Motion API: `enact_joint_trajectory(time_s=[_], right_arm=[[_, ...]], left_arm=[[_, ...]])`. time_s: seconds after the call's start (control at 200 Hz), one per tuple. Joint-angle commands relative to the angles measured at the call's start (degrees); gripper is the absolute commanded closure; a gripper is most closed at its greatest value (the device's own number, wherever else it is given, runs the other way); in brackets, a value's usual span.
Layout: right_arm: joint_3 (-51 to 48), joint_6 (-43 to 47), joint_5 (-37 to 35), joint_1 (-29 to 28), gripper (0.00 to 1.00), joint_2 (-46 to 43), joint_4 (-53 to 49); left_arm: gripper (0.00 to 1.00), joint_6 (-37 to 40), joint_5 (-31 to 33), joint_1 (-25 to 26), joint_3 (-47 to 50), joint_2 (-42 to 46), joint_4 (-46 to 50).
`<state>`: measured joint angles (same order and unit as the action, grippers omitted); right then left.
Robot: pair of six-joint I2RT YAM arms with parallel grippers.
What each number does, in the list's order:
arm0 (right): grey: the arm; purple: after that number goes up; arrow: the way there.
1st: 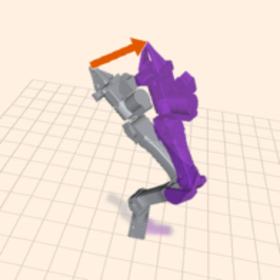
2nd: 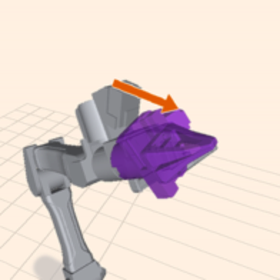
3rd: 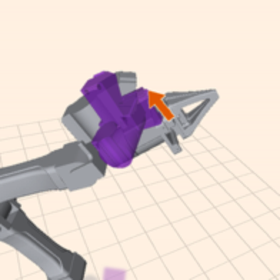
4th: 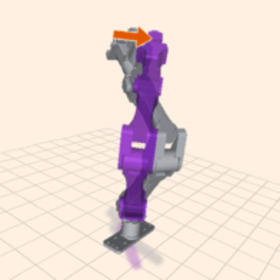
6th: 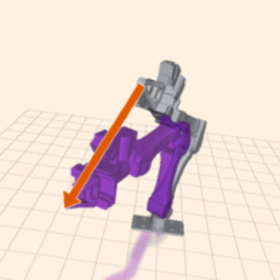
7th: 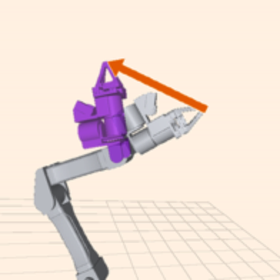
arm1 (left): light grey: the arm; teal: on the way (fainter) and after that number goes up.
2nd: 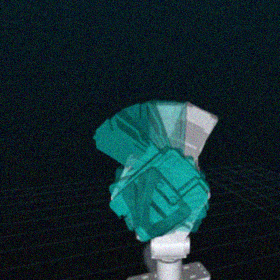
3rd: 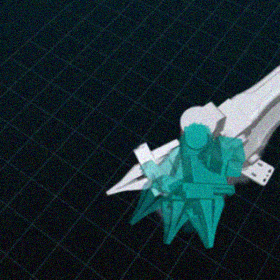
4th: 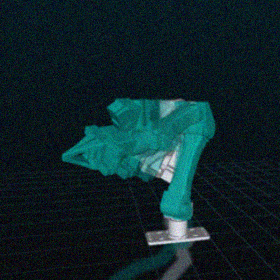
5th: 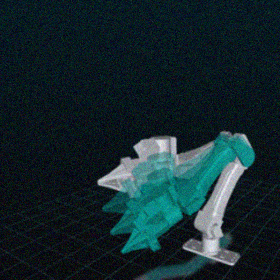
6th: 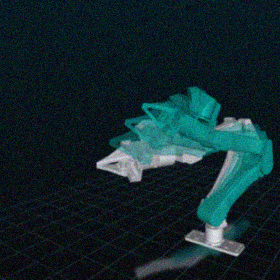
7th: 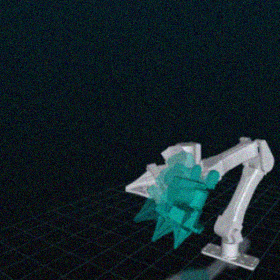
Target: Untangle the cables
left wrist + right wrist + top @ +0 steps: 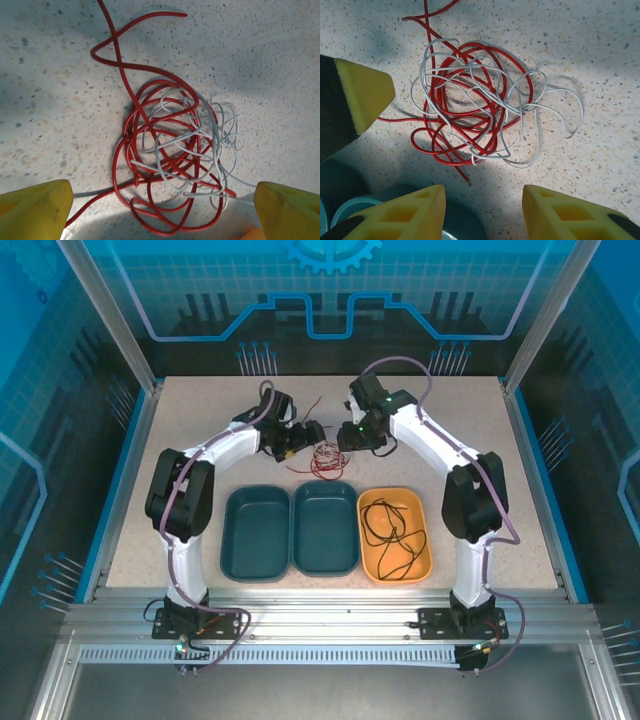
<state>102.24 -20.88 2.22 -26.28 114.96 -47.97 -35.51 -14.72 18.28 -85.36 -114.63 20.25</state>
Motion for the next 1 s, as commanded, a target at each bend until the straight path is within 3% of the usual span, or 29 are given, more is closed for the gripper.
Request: enact_joint_trajectory(time_s=[0.0, 0.19, 0.38, 0.685, 0.866, 0.996], right_arm=[[2.1, 0.4, 1.9, 1.1, 0.53, 2.2, 0.1], [2.5, -1.0, 3.5, 1.8, 0.45, 5.0, 0.7], [4.0, -1.6, 6.2, 1.9, 0.48, 7.9, 1.6], [6.2, -1.7, 7.5, 4.1, 0.83, 9.2, 1.3], [6.7, -1.4, 7.8, 6.5, 0.95, 7.3, 1.4], [8.0, -1.0, 7.3, 8.2, 0.97, 5.7, 1.2]], left_arm=[[0.10, 1.1, -2.6, 0.3, -3.8, -2.2, 1.9], [0.15, 0.6, -3.8, 0.4, -7.6, -6.6, 2.0], [0.29, -0.7, -6.8, 0.5, -11.2, -11.2, 1.4], [0.83, -0.4, -6.3, -0.1, -17.2, -14.3, 3.2], [1.00, -0.5, -4.8, -2.2, -16.9, -12.2, 2.0], [1.00, -0.9, -3.8, -4.5, -15.5, -10.1, 0.6]])
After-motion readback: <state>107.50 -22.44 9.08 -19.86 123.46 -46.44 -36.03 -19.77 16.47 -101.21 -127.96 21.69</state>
